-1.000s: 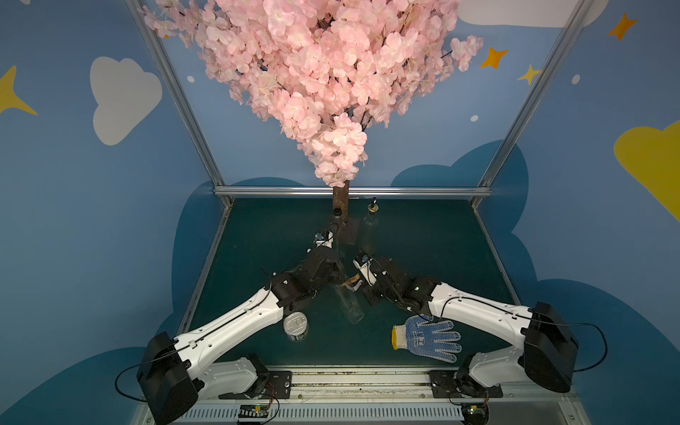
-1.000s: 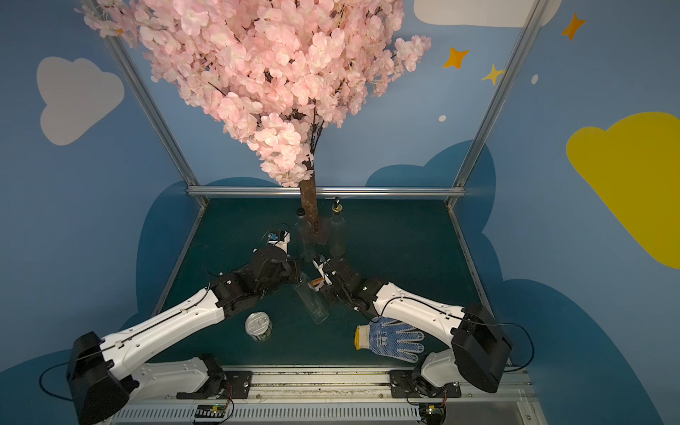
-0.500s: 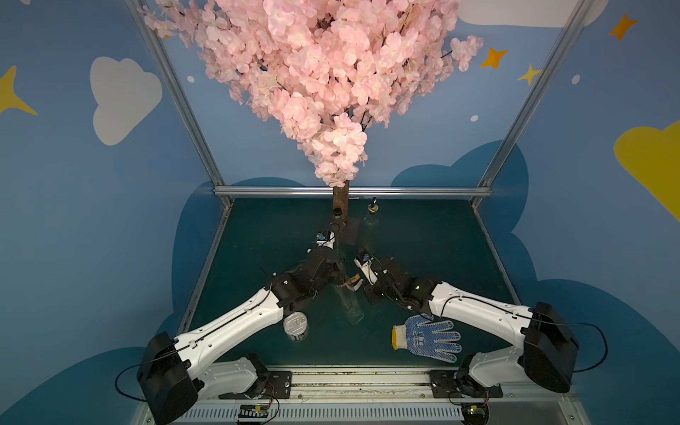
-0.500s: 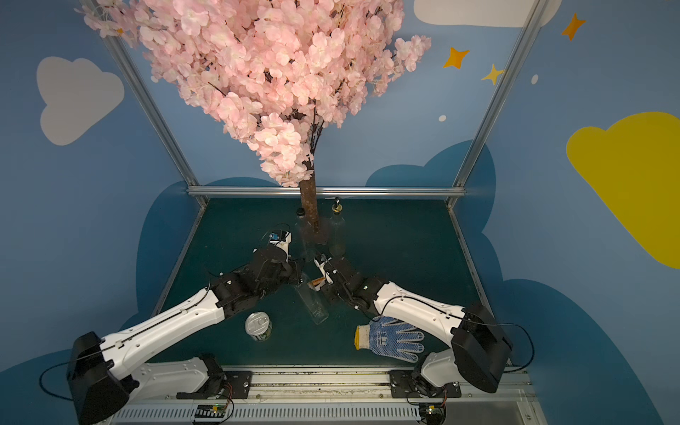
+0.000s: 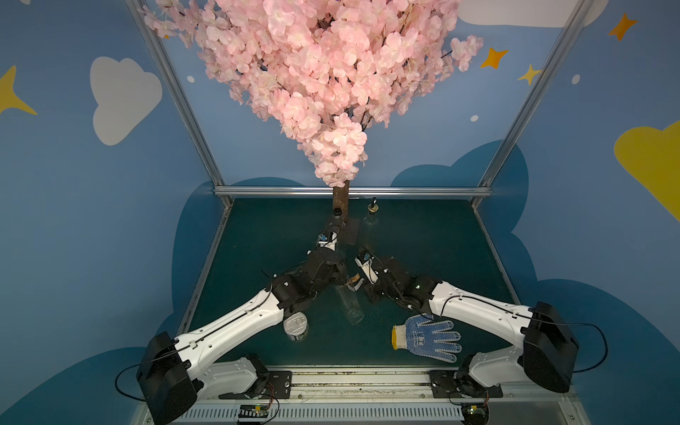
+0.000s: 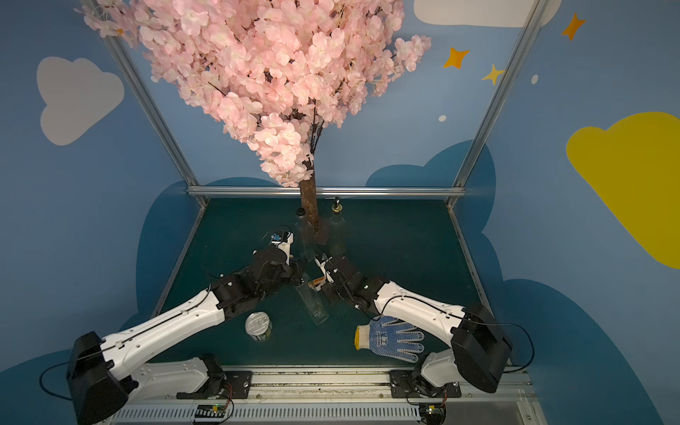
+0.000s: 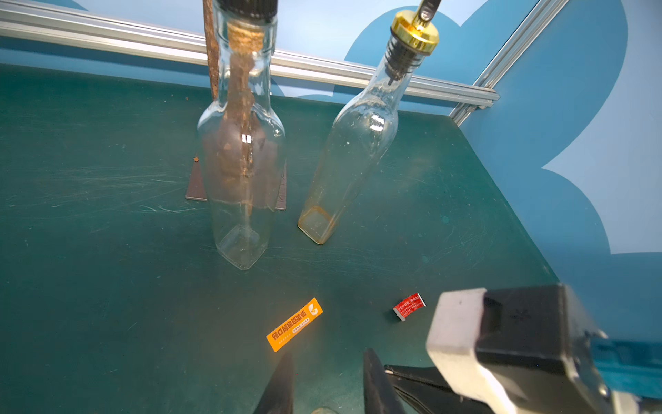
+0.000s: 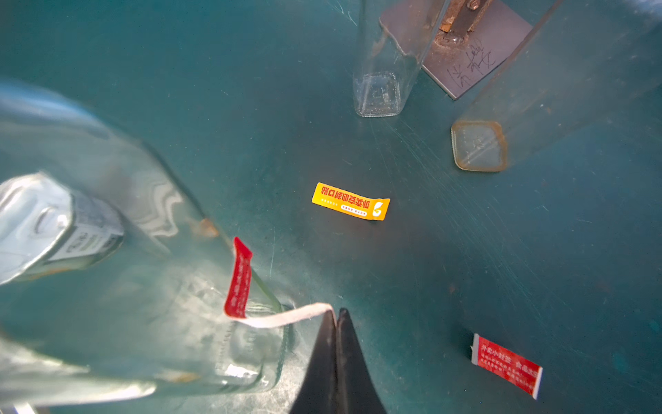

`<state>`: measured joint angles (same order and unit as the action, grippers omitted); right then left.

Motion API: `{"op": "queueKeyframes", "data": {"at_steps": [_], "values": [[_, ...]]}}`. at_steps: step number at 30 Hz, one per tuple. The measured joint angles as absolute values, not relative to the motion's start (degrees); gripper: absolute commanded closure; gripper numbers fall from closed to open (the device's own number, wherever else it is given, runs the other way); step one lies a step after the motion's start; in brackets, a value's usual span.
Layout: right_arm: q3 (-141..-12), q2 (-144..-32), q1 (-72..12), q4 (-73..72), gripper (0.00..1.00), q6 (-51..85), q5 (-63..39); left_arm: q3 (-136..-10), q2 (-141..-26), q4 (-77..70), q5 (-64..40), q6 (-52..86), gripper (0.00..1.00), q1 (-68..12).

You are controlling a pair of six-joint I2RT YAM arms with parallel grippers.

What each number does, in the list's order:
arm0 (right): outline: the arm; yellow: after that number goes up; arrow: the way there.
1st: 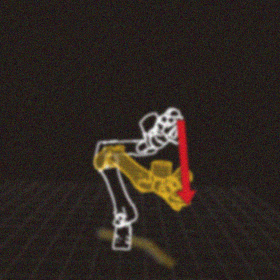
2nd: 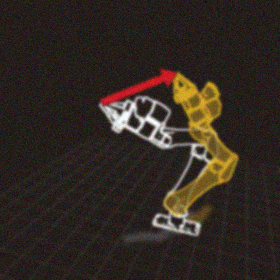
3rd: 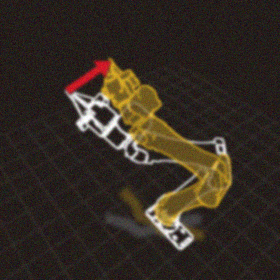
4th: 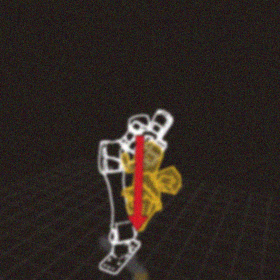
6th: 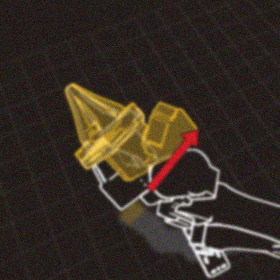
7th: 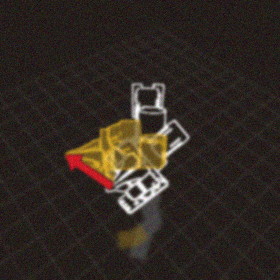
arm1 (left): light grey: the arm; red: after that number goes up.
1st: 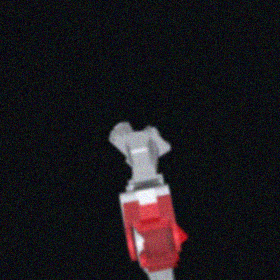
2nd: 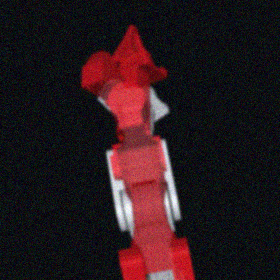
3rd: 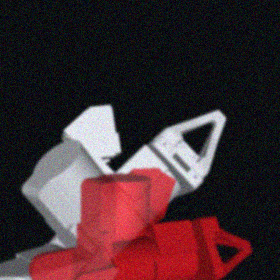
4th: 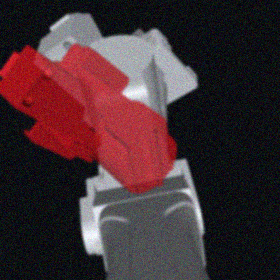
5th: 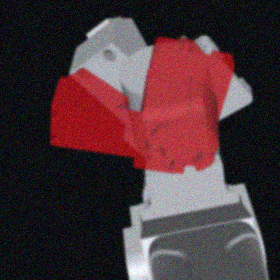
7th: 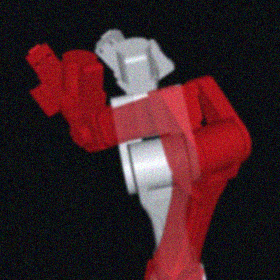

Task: Remove the label from the bottle
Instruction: Tear open the label from the bottle.

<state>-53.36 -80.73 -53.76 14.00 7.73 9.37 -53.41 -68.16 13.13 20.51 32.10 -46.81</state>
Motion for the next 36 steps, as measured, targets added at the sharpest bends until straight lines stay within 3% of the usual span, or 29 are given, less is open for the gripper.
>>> {"op": "queueKeyframes", "data": {"at_steps": [36], "values": [[-53.4, -82.2, -51.7, 13.9, 1.0, 8.2, 8.1, -52.3, -67.7, 9.9, 18.8, 27.3, 0.98, -48.8]]}}
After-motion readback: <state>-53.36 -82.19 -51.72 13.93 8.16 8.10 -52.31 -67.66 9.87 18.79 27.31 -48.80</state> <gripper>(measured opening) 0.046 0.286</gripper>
